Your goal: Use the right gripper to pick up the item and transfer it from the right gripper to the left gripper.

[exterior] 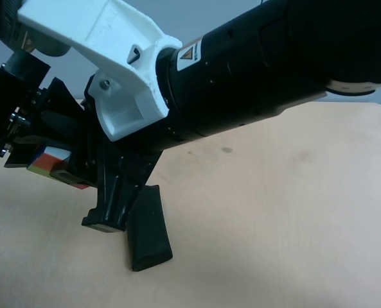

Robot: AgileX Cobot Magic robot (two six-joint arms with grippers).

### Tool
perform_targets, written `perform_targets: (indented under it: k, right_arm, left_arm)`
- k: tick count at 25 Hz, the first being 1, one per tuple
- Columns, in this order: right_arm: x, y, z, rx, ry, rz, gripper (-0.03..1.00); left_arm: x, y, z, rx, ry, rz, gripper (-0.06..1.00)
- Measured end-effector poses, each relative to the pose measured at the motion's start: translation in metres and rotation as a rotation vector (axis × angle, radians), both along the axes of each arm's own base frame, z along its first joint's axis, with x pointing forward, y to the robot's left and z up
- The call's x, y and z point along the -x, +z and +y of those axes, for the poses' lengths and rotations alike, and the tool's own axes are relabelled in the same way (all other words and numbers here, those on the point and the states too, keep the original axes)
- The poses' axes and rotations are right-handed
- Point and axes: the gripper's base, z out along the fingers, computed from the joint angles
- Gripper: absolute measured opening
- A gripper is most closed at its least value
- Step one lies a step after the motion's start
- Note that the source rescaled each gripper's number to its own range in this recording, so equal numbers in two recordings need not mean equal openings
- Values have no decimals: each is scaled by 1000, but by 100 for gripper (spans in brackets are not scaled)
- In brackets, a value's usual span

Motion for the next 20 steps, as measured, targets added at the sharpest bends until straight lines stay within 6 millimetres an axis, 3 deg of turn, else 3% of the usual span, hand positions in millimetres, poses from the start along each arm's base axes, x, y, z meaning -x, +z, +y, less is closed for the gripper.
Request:
perform_targets:
  k: [6,7,10,12,14,20]
  right_arm:
    - [0,0,0,5,3,-7,1]
    - [0,0,0,6,4,-6,8]
    - [0,-1,0,9,7,-4,71]
    - [0,-1,0,11,8,-6,89]
    - [0,-1,0,11,8,-6,96]
    - [9,18,-12,-28,14,6,99]
  left_arm:
    - [0,0,0,0,1,-4,0]
    - [0,0,0,-2,0,-5,0]
    - [-1,0,0,-9,4,-17,0]
    - [-1,0,0,-9,5,-19,0]
    - [-2,0,1,-11,5,-21,0]
    - [-2,0,1,-12,5,-21,0]
